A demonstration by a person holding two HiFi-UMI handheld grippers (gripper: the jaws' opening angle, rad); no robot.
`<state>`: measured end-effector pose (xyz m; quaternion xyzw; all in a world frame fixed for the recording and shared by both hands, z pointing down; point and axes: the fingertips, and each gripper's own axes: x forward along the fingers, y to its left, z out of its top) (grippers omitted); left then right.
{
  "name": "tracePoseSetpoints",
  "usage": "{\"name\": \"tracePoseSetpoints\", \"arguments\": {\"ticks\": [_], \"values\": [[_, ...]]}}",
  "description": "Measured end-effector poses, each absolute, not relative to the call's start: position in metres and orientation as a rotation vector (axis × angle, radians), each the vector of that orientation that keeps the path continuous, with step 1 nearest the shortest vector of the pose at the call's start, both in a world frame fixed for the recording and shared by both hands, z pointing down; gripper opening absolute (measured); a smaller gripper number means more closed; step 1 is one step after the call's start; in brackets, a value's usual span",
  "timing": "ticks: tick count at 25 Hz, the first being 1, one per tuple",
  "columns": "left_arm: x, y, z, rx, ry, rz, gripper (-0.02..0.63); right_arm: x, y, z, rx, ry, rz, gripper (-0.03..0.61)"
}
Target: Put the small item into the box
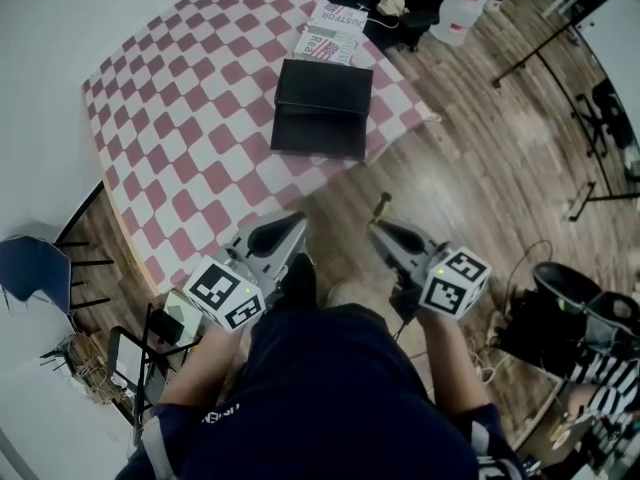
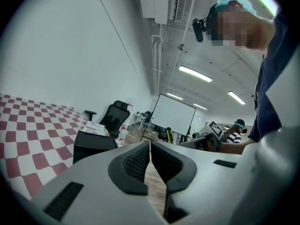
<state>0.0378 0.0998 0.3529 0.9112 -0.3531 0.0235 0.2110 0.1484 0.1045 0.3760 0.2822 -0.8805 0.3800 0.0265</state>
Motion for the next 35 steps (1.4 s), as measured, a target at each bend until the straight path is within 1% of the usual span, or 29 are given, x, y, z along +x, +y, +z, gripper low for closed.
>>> {"name": "tracePoseSetpoints", "arguments": {"ticks": [12, 18, 25, 35], "values": [[-0.031, -0.012, 0.372, 2.549, -0.858, 0.080, 0.038, 0.074, -0.003, 0.392, 0.966, -2.596, 1.203, 0.032], [-0.054, -0.038, 0.384, 2.533, -0.827, 0.072, 0.038, 0.057, -0.036, 0.400, 1.004, -2.536, 1.163, 0.032], [-0.069, -0.055, 0.399, 2.502, -0.849, 0.086, 0.038, 0.055, -0.068, 0.432, 0.968, -2.438, 1.036, 0.032], [-0.082, -0.067, 0.418, 2.434, -0.973, 0.118, 0.038, 0.057, -0.111, 0.520, 0.752, -2.227, 0.724, 0.032]]}}
